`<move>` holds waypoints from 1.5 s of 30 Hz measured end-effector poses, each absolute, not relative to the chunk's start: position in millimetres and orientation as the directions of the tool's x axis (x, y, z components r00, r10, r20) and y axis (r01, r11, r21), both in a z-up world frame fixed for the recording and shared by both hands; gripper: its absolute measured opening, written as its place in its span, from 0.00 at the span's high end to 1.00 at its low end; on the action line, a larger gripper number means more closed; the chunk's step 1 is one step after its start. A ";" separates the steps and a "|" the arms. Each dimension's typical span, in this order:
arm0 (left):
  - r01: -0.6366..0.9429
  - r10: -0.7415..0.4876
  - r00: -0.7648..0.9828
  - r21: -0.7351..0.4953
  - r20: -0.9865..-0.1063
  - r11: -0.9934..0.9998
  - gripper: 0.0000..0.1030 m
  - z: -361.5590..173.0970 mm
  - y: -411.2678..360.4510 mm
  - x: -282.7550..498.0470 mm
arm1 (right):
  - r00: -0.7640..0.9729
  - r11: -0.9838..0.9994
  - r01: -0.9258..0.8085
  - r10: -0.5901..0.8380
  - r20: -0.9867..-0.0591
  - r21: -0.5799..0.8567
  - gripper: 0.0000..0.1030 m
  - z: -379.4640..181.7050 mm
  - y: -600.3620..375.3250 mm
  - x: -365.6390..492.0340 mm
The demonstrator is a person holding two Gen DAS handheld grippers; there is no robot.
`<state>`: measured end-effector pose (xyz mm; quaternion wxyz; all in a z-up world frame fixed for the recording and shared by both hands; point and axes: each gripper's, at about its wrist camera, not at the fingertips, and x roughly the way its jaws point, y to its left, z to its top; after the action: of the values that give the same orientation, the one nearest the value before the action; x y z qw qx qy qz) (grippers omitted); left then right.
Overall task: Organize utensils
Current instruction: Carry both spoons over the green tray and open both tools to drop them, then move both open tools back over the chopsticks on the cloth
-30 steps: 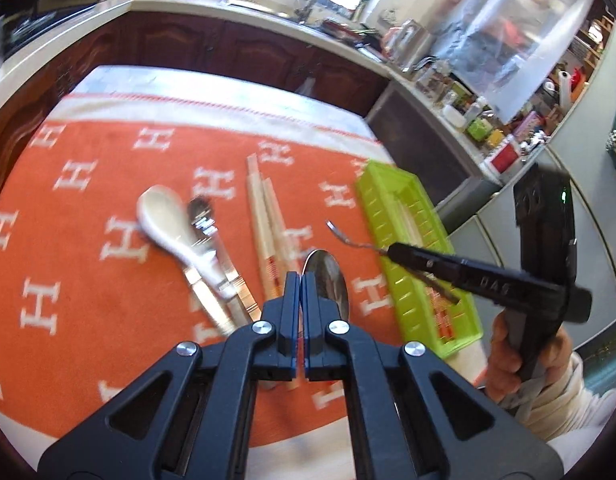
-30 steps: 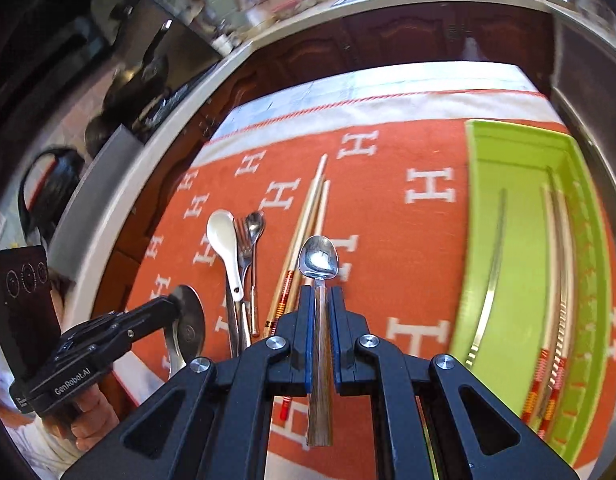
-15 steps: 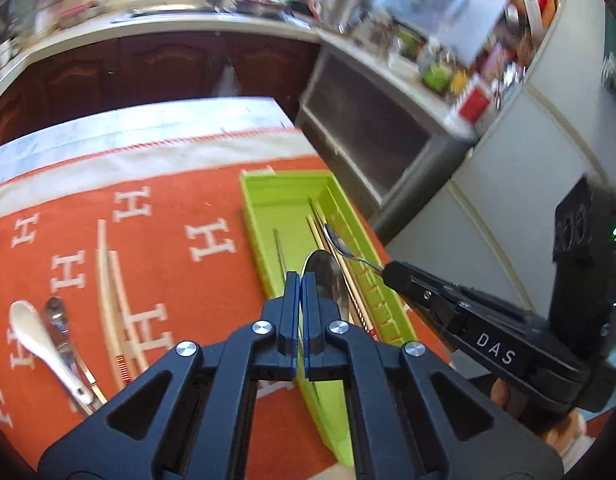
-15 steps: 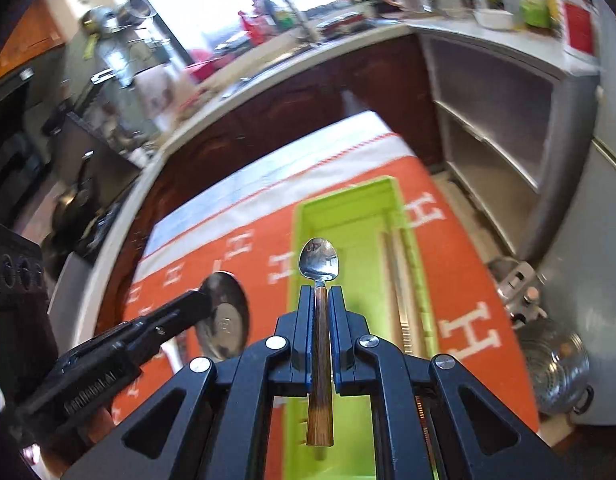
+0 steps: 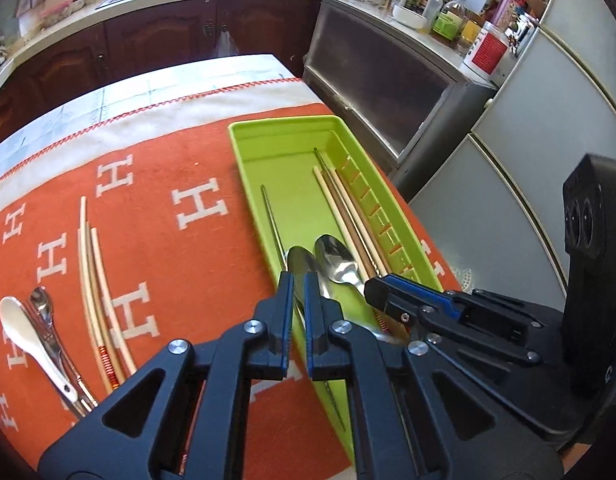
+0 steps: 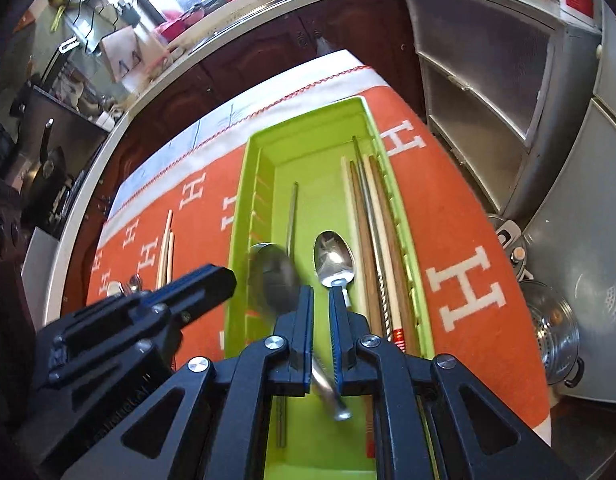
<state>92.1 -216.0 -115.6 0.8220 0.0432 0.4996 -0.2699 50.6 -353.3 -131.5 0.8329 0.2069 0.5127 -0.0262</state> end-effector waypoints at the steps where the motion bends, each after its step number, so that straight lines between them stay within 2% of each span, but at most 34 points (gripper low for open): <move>1: 0.484 -0.395 0.361 -0.192 -0.845 0.854 0.99 -113.9 -212.2 92.3 | 0.474 0.917 0.249 0.165 -0.865 0.312 0.88 -130.2 -351.0 49.7; 4: 0.475 -0.372 0.378 -0.168 -0.848 0.864 0.85 -105.8 -203.0 88.1 | 0.488 0.924 0.235 0.155 -0.859 0.300 0.85 -123.8 -344.1 46.3; 6: 0.467 -0.366 0.395 -0.159 -0.843 0.870 0.66 -99.7 -195.2 83.0 | 0.500 0.930 0.221 0.151 -0.853 0.294 0.85 -117.1 -338.4 43.1; 7: 0.461 -0.359 0.414 -0.147 -0.837 0.875 0.65 -95.9 -190.4 79.8 | 0.505 0.933 0.211 0.152 -0.850 0.293 0.85 -110.3 -338.7 39.9; 17: 0.426 -0.316 0.493 -0.091 -0.811 0.900 0.62 -71.5 -141.1 46.8 | 0.508 0.949 0.153 0.163 -0.846 0.275 0.84 -89.2 -308.7 24.6; 26: 0.283 -0.213 0.579 -0.051 -0.787 0.958 0.54 -59.4 -67.8 30.5 | 0.486 0.961 0.082 0.193 -0.853 0.264 0.84 -79.0 -273.6 15.0; 31: 0.178 -0.154 0.587 -0.059 -0.795 0.982 0.53 -64.8 -19.0 28.4 | 0.478 0.969 0.033 0.201 -0.855 0.247 0.79 -73.8 -249.6 17.6; 36: 0.081 -0.110 0.584 -0.077 -0.804 0.994 0.53 -73.1 26.9 28.0 | 0.464 0.974 -0.038 0.215 -0.859 0.223 0.79 -71.3 -219.6 29.7; 45: -0.001 -0.074 0.544 -0.088 -0.836 0.996 0.53 -97.3 61.3 37.5 | 0.382 0.963 -0.105 0.269 -0.884 0.247 0.79 -95.0 -180.3 69.6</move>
<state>37.5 61.3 -97.3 0.8778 -0.0391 0.4771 -0.0208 69.6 -180.3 -95.0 0.8277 0.0752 0.5445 0.1129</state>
